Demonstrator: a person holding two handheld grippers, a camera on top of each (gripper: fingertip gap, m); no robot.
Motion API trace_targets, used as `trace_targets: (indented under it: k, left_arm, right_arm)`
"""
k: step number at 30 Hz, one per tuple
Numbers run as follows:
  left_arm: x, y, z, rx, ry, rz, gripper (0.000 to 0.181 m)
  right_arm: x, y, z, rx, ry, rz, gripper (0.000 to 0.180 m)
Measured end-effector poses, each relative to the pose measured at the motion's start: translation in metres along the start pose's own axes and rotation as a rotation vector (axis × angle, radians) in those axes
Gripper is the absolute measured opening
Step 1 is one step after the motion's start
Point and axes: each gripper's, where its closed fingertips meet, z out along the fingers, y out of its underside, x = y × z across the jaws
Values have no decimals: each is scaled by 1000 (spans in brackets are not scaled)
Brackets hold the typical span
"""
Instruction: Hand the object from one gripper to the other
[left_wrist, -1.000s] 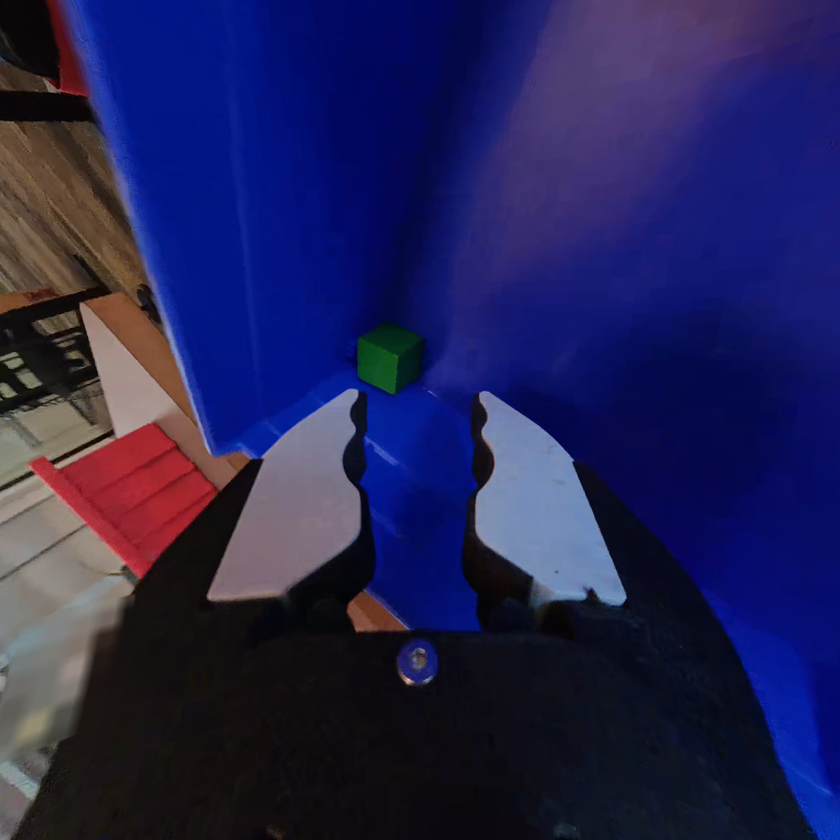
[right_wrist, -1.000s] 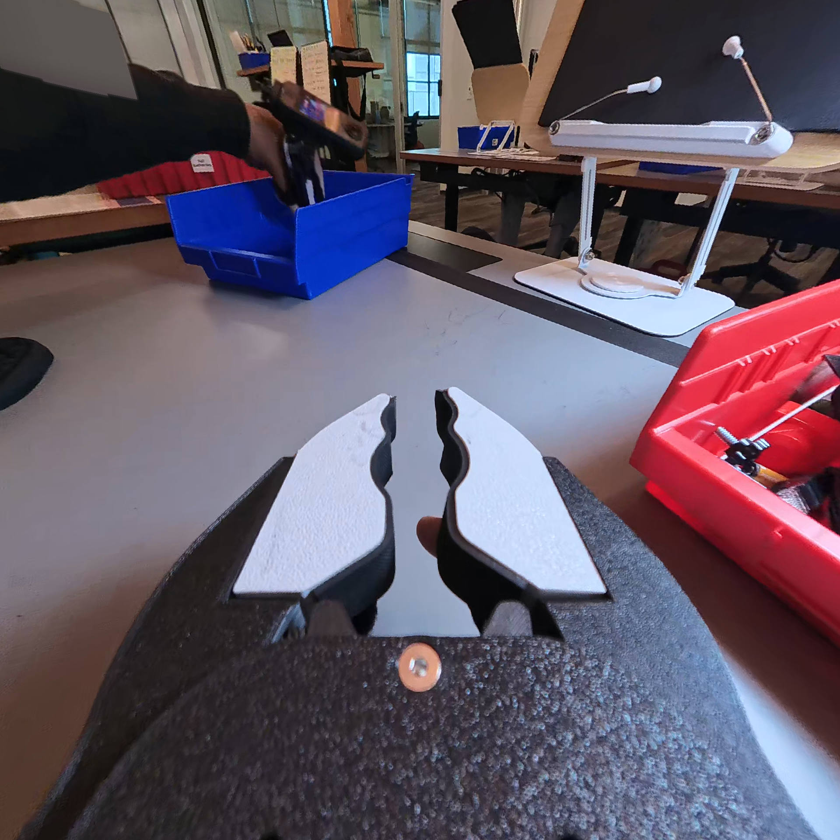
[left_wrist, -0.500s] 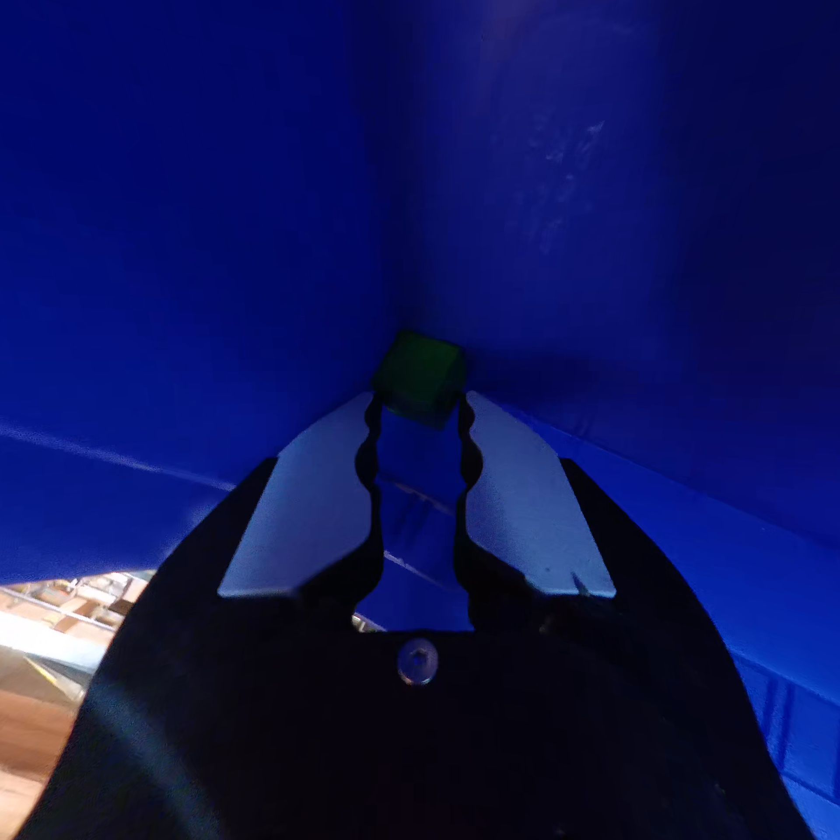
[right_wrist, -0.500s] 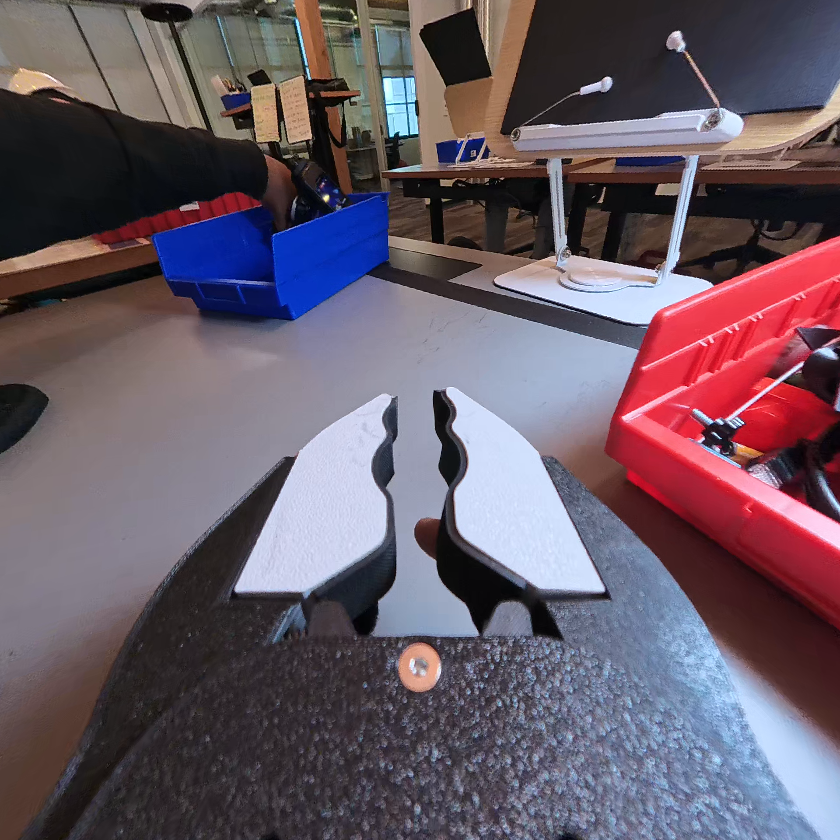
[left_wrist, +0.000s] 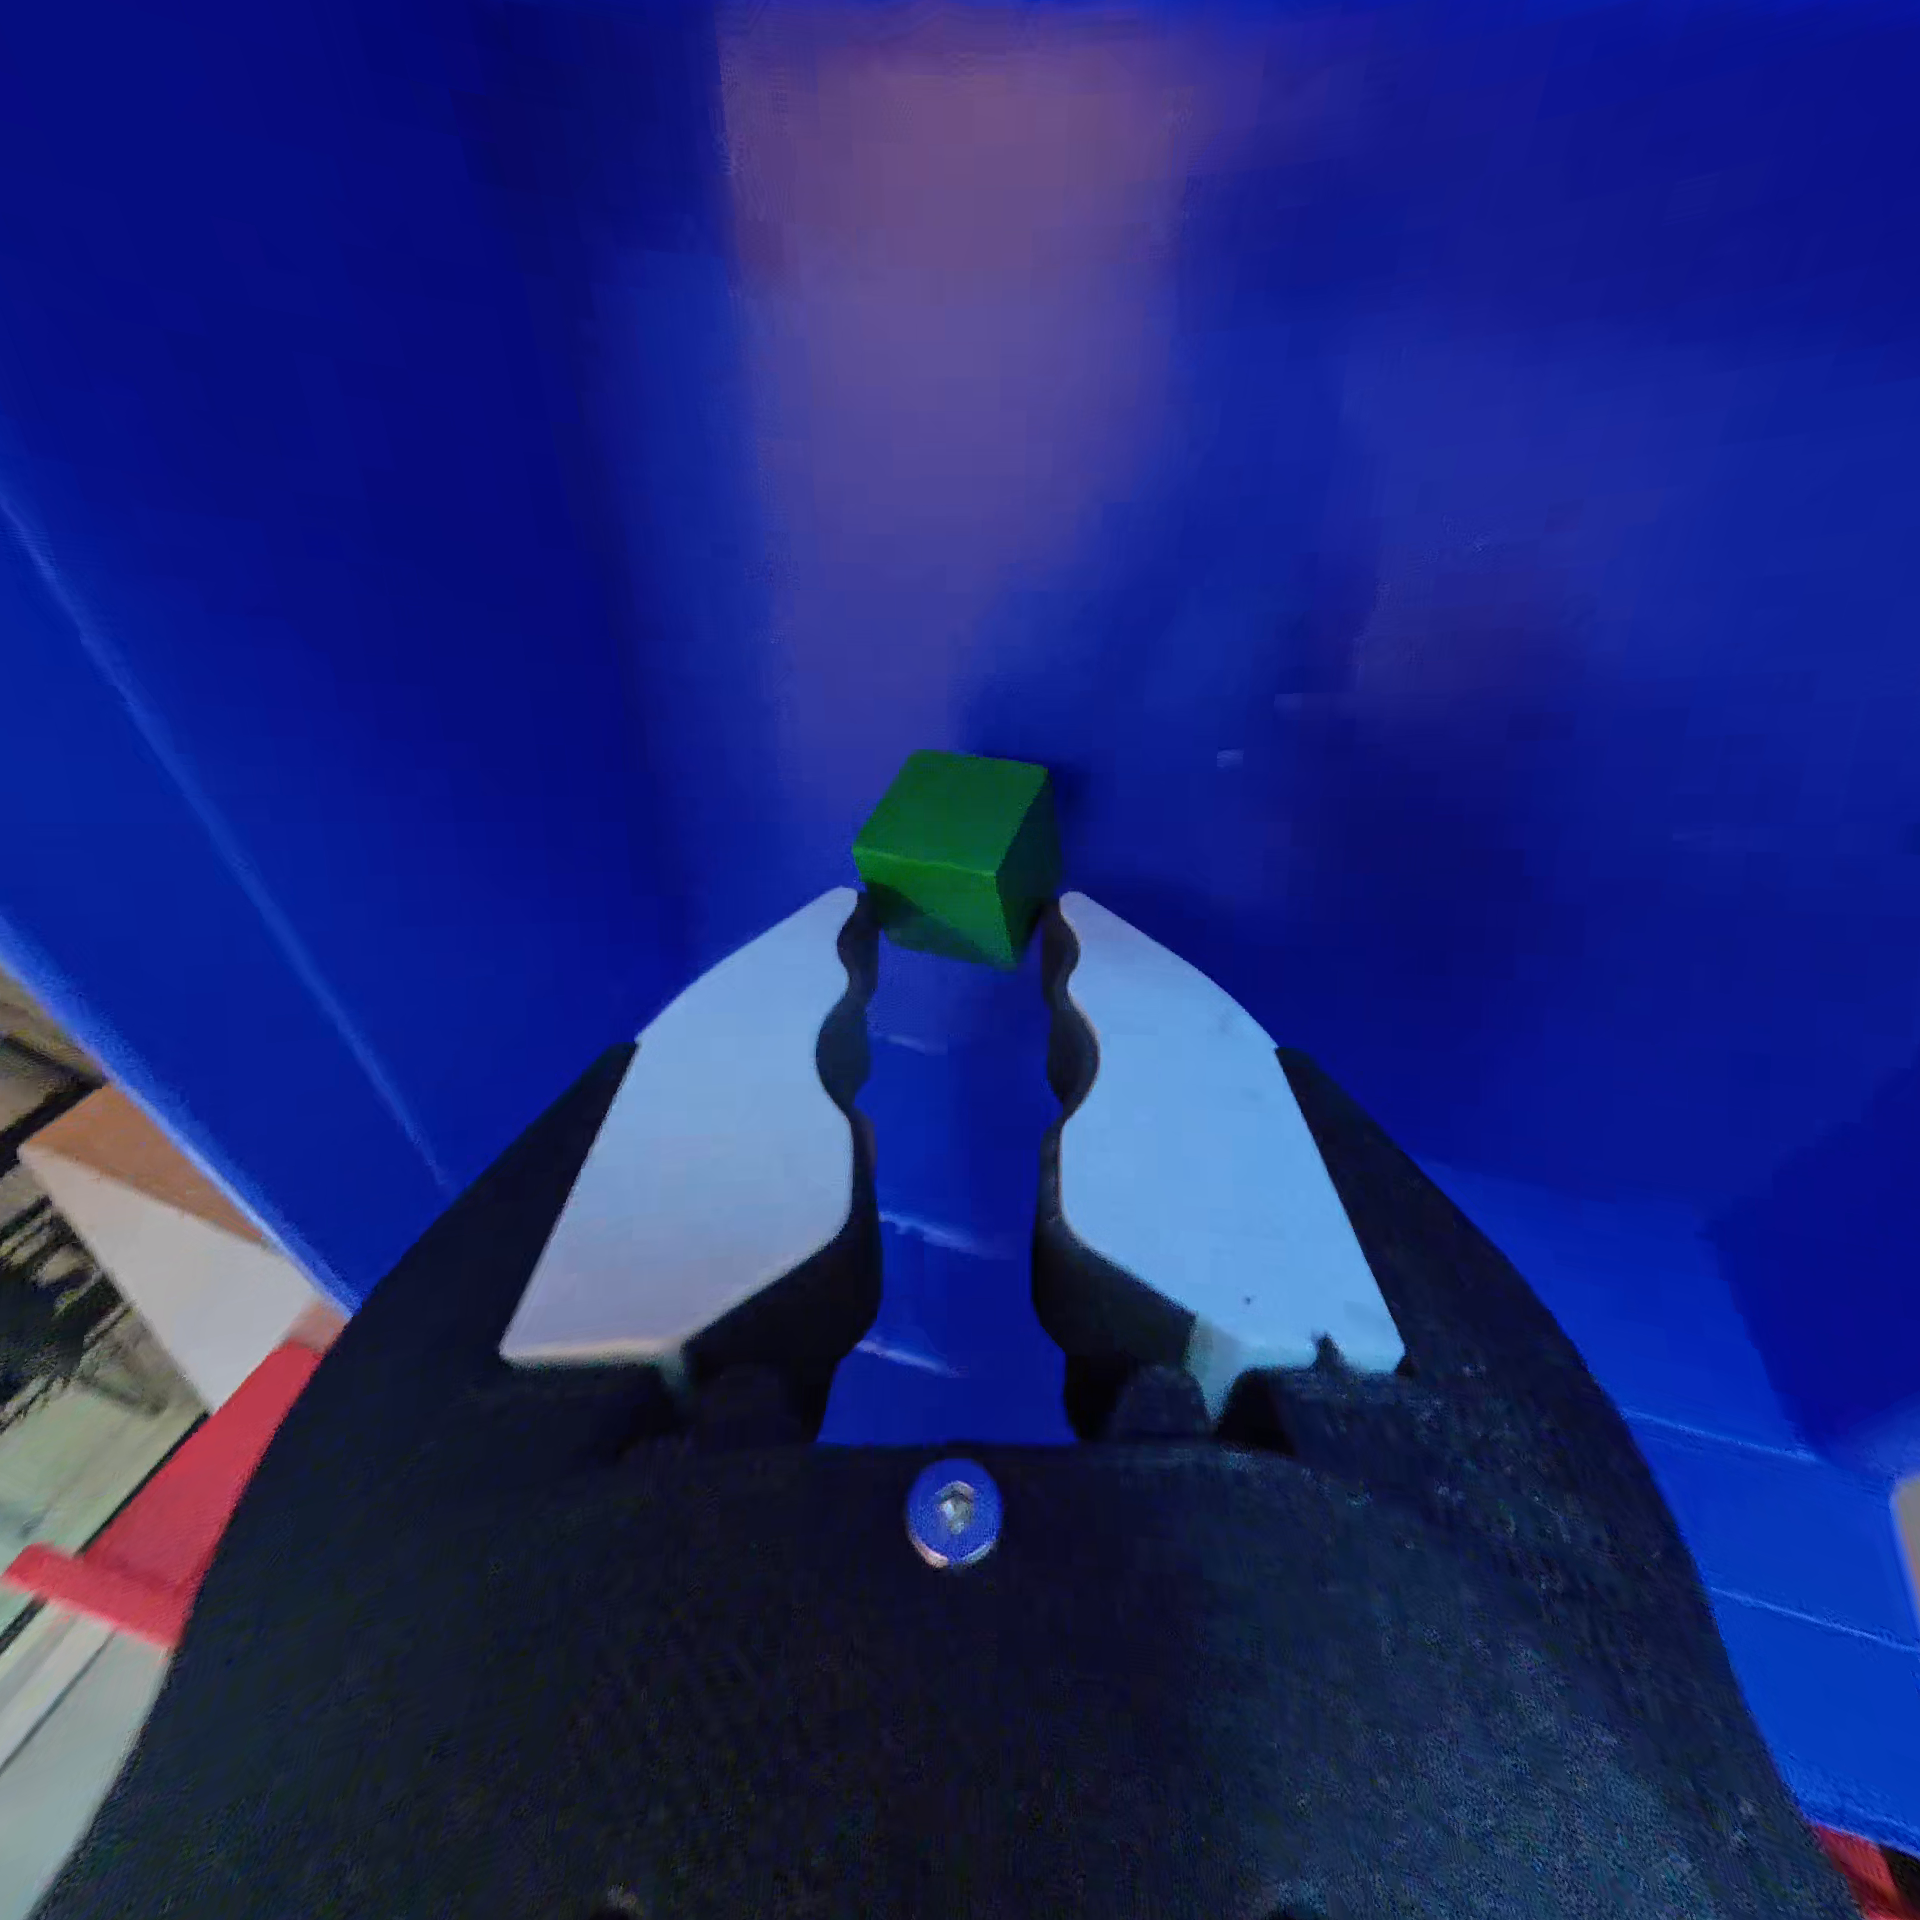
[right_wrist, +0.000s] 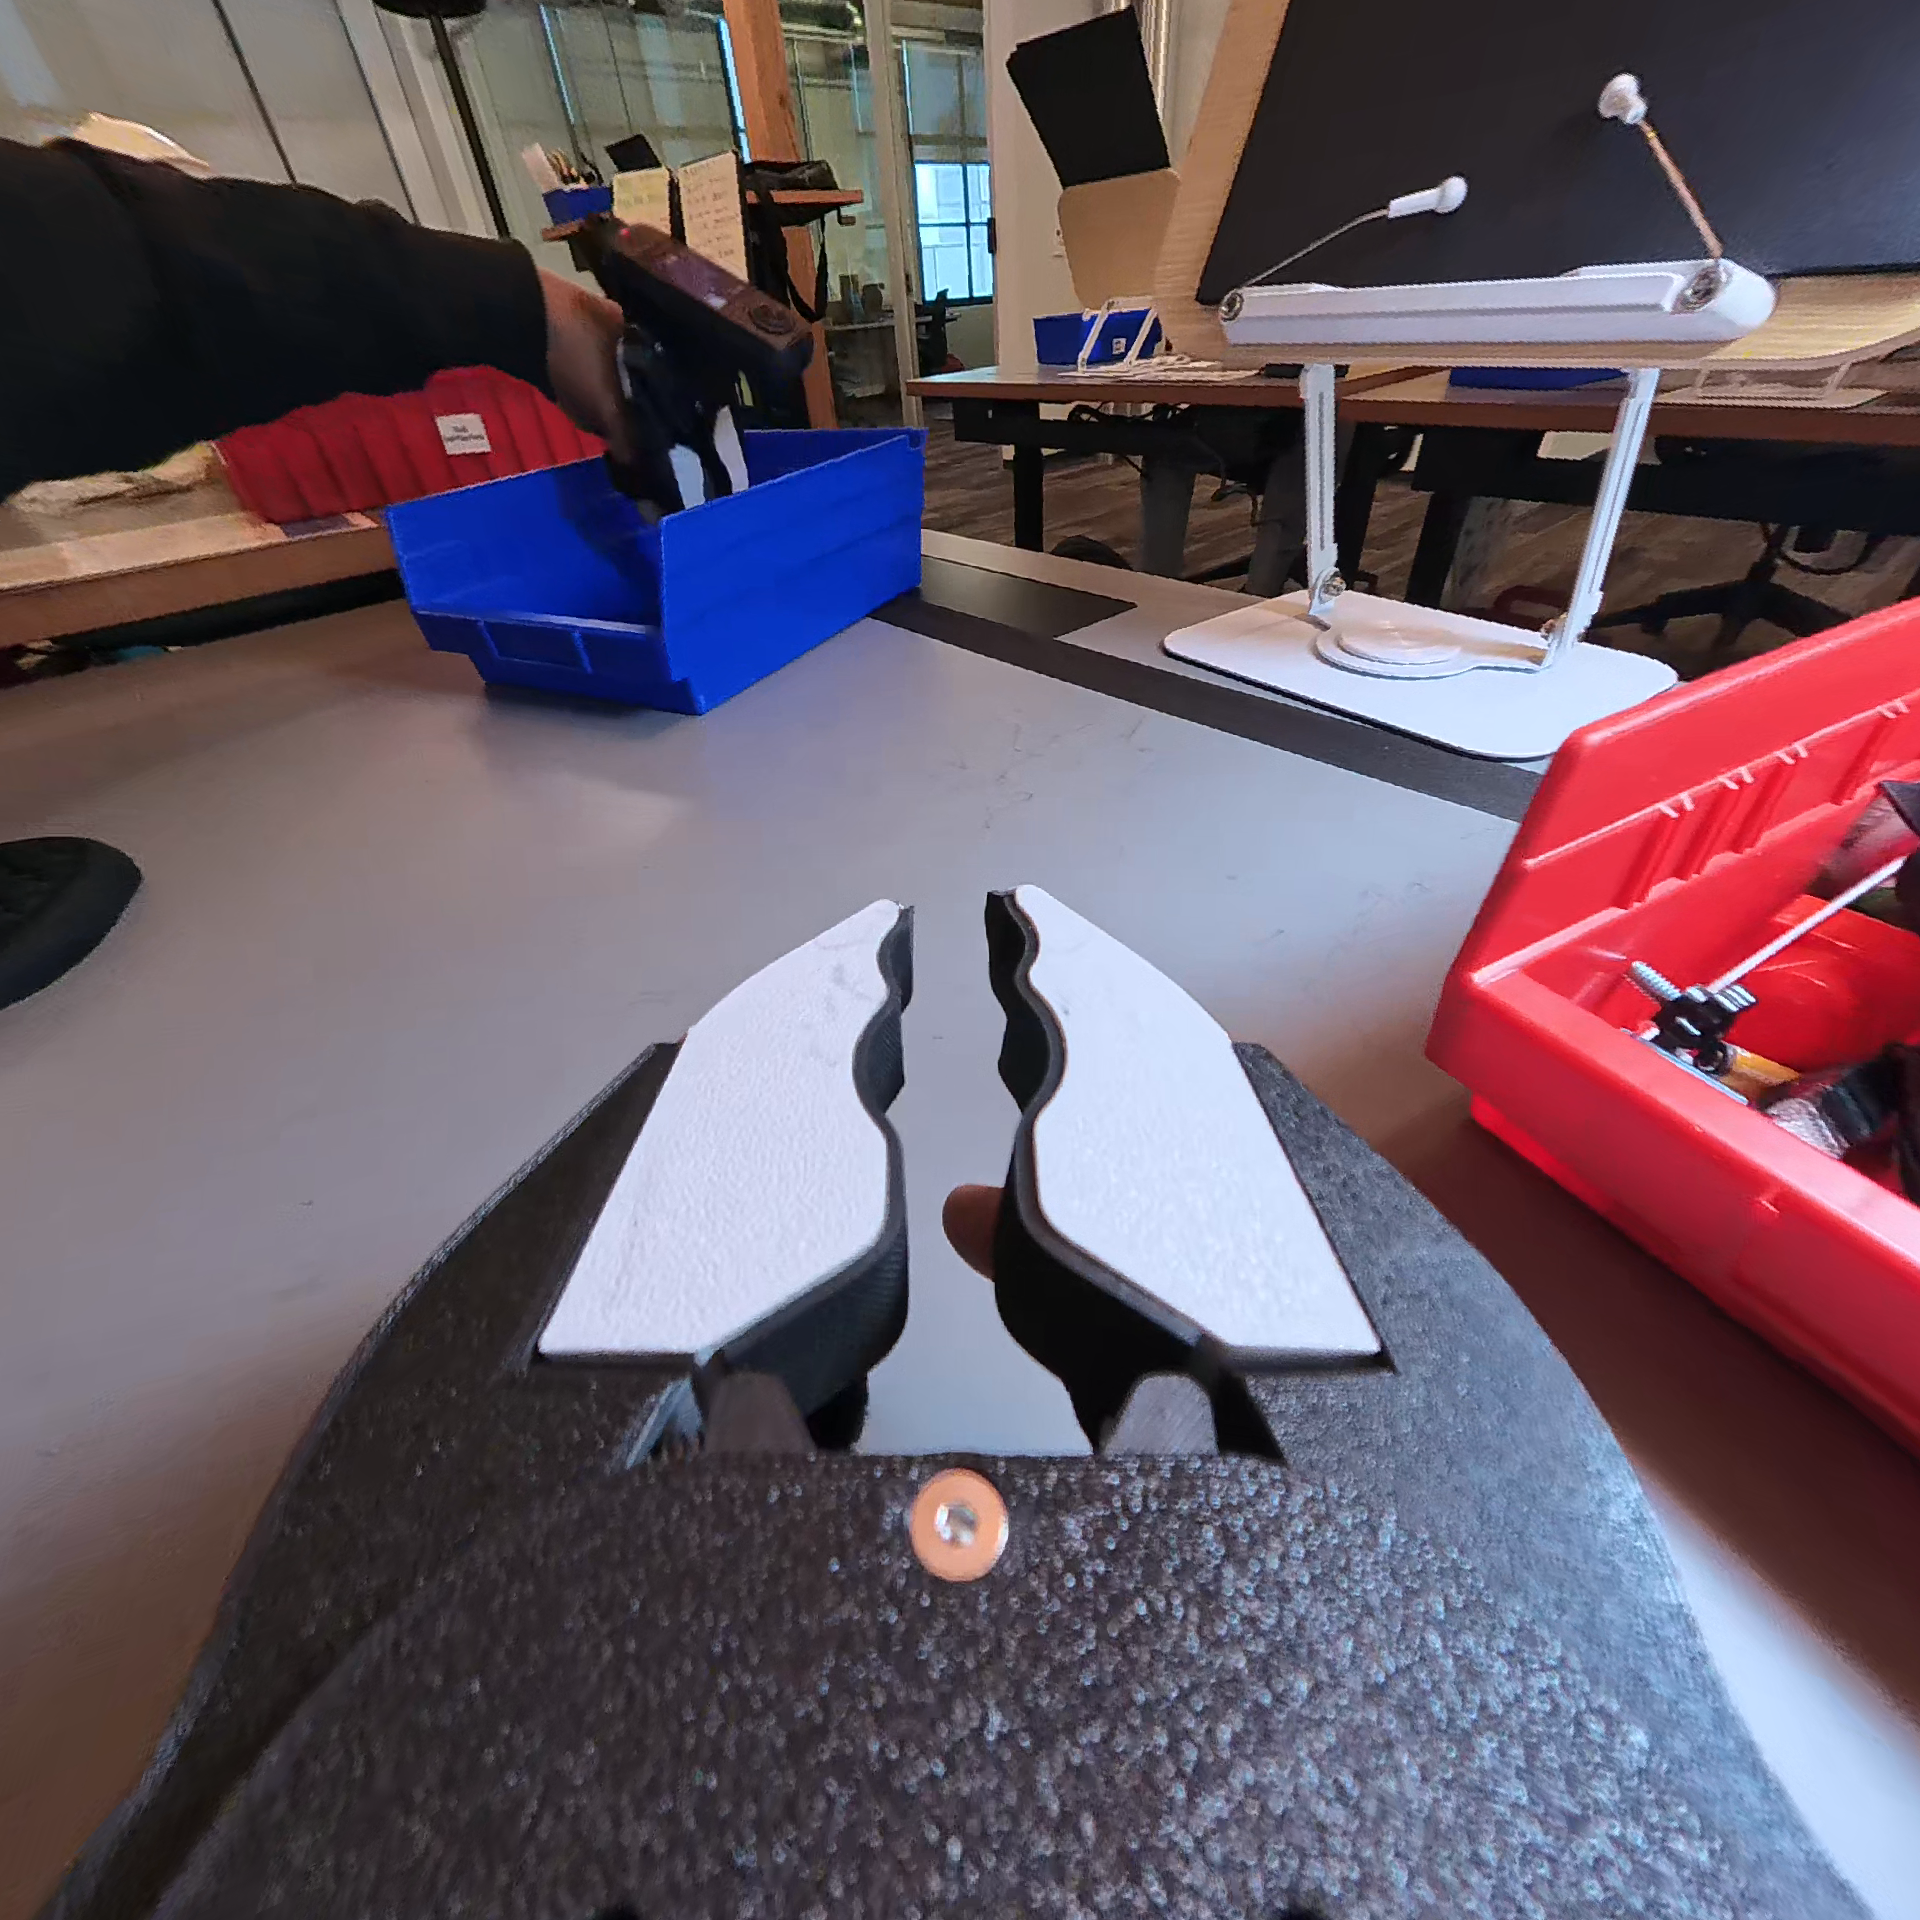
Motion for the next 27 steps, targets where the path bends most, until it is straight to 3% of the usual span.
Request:
trace_targets:
  k: [1, 11, 15, 20, 23, 27]
  left_arm:
    - [7, -5, -3, 26, 16, 4, 31]
    - [52, -28, -5, 73, 143, 17, 33]
    - [56, -34, -1, 86, 158, -60, 50]
    - [56, -30, 5, 66, 92, -90, 36]
    - [53, -43, -30, 218, 27, -150, 36]
    - [72, -79, -126, 635, -16, -234, 35]
  right_arm:
    - [-2, 0, 0, -3, -6, -6, 14]
    - [-14, 1, -2, -14, -24, -76, 13]
    - [-18, 0, -2, -10, -34, -80, 12]
    - [-22, -2, -2, -1, -41, -83, 12]
    - [-25, -7, -4, 21, -45, -106, 11]
    - [-33, -18, -4, 53, -56, -150, 12]
